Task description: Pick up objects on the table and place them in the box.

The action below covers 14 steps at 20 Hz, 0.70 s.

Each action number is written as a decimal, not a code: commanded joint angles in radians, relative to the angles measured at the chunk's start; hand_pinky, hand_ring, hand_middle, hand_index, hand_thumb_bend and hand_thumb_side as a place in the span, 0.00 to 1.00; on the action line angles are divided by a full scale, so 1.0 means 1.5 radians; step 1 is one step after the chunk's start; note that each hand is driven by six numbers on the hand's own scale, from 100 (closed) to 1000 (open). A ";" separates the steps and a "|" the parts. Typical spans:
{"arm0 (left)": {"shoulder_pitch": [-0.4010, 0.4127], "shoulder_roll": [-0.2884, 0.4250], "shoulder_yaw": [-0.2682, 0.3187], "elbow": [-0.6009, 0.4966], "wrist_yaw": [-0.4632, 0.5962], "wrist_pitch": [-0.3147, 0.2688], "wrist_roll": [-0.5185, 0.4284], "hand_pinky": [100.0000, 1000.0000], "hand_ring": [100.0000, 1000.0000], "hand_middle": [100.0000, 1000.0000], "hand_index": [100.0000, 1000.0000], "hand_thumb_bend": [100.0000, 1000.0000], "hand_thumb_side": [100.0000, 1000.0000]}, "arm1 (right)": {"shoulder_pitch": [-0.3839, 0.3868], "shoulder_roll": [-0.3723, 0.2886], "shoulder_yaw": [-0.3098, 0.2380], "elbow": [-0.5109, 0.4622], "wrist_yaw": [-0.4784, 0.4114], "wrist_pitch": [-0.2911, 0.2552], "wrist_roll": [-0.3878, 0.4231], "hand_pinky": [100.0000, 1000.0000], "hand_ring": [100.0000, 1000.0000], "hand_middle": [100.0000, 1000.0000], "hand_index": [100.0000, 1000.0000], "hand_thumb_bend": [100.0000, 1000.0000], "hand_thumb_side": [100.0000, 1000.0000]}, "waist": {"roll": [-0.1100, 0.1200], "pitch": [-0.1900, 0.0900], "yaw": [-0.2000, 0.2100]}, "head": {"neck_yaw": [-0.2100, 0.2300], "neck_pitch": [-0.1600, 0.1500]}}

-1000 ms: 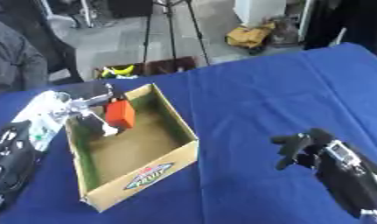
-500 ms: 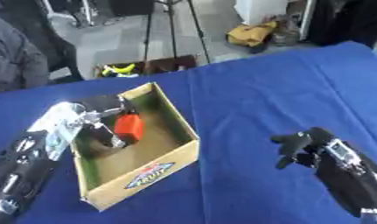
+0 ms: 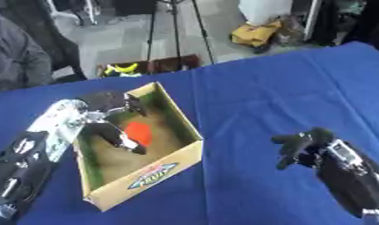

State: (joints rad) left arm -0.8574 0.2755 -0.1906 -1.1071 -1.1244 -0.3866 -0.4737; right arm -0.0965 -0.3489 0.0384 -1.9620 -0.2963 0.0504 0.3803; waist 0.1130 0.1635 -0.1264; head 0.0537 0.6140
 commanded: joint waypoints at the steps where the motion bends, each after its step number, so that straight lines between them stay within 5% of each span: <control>1: -0.006 0.030 0.000 -0.038 0.002 0.002 -0.003 0.79 0.75 0.73 0.81 1.00 0.91 | -0.005 -0.008 -0.001 -0.016 -0.003 -0.002 0.000 0.52 0.83 0.50 0.50 0.00 0.87 | -0.008 -0.011 0.003 | -0.003 -0.004; 7: -0.002 0.047 0.005 -0.074 0.029 0.012 -0.044 0.81 0.79 0.78 0.83 0.95 0.93 | -0.004 -0.007 -0.002 -0.016 -0.005 -0.002 -0.002 0.52 0.83 0.50 0.50 0.00 0.86 | -0.010 -0.014 0.007 | -0.006 -0.004; 12: 0.026 0.045 0.071 -0.155 0.082 0.055 0.000 0.72 0.66 0.67 0.79 0.52 0.77 | 0.001 -0.003 -0.008 -0.015 -0.006 -0.003 -0.008 0.52 0.83 0.50 0.50 0.00 0.86 | -0.017 -0.016 0.022 | -0.019 -0.002; 14: 0.047 0.048 0.107 -0.192 0.105 0.073 0.023 0.70 0.63 0.65 0.78 0.44 0.75 | 0.003 -0.001 -0.011 -0.014 -0.007 -0.003 -0.011 0.52 0.83 0.50 0.50 0.00 0.86 | -0.021 -0.018 0.035 | -0.029 -0.001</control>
State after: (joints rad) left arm -0.7733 0.3183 -0.0683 -1.3491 -0.9896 -0.2927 -0.4584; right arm -0.0868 -0.3465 0.0308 -1.9636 -0.3005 0.0463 0.3686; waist 0.0862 0.1517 -0.0679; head 0.0186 0.6145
